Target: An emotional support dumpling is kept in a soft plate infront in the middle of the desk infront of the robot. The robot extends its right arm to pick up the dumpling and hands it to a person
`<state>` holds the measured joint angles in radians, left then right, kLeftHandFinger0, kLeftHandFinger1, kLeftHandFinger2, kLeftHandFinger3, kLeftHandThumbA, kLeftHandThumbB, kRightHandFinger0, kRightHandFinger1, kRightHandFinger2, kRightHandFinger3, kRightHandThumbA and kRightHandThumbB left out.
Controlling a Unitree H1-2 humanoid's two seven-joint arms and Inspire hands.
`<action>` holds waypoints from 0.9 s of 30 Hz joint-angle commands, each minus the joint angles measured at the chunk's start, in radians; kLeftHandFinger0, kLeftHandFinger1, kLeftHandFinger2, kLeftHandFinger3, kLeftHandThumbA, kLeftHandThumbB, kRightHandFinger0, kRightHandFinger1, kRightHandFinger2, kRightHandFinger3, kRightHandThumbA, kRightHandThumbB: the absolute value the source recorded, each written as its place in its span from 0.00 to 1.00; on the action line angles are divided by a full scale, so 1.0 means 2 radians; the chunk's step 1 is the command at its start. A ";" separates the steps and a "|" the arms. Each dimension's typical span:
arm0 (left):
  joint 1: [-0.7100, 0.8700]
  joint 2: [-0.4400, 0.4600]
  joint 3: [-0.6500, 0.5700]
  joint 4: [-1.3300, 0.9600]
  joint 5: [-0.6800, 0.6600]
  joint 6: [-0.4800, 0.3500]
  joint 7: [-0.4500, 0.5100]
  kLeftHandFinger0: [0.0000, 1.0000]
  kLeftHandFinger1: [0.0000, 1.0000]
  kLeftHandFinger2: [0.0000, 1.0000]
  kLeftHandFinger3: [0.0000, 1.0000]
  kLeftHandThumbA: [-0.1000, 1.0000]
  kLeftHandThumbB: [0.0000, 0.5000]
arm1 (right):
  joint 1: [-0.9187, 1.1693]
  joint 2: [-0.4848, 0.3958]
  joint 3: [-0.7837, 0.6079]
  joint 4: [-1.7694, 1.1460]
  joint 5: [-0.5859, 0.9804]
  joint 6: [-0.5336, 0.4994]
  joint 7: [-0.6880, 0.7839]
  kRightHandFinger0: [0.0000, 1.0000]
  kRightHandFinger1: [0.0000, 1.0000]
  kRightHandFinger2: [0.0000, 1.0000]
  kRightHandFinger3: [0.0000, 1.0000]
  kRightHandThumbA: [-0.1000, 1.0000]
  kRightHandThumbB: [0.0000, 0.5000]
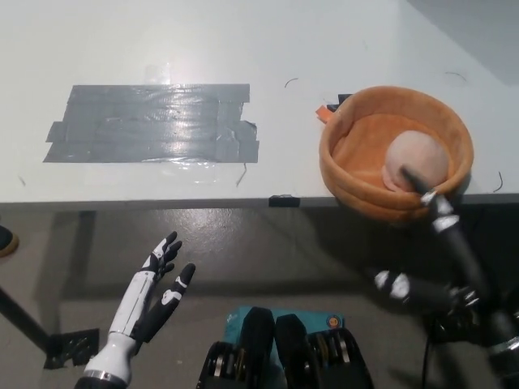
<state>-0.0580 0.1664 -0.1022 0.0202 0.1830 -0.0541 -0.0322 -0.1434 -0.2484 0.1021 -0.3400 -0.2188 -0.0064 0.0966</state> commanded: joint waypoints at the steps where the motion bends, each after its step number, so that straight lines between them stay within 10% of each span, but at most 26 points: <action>1: -0.013 0.005 0.007 -0.017 0.004 -0.013 0.002 1.00 1.00 1.00 1.00 0.85 0.03 | -0.145 -0.120 -0.058 -0.093 -0.034 0.175 0.078 1.00 1.00 1.00 1.00 1.00 0.60; 9: -0.007 0.005 0.005 -0.027 0.009 -0.007 0.001 1.00 1.00 1.00 1.00 0.86 0.00 | -0.281 -0.188 0.005 0.056 -0.040 0.222 0.140 1.00 1.00 1.00 1.00 0.99 0.57; 27: -0.008 0.000 0.004 -0.027 0.001 -0.012 -0.001 1.00 1.00 1.00 1.00 0.91 0.05 | -0.370 -0.136 0.110 0.297 -0.058 0.222 0.169 1.00 1.00 1.00 1.00 1.00 0.75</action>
<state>-0.0591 0.1632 -0.1012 -0.0033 0.1871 -0.0531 -0.0324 -0.8274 -0.5191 0.3152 0.2421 -0.3305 0.4011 0.3776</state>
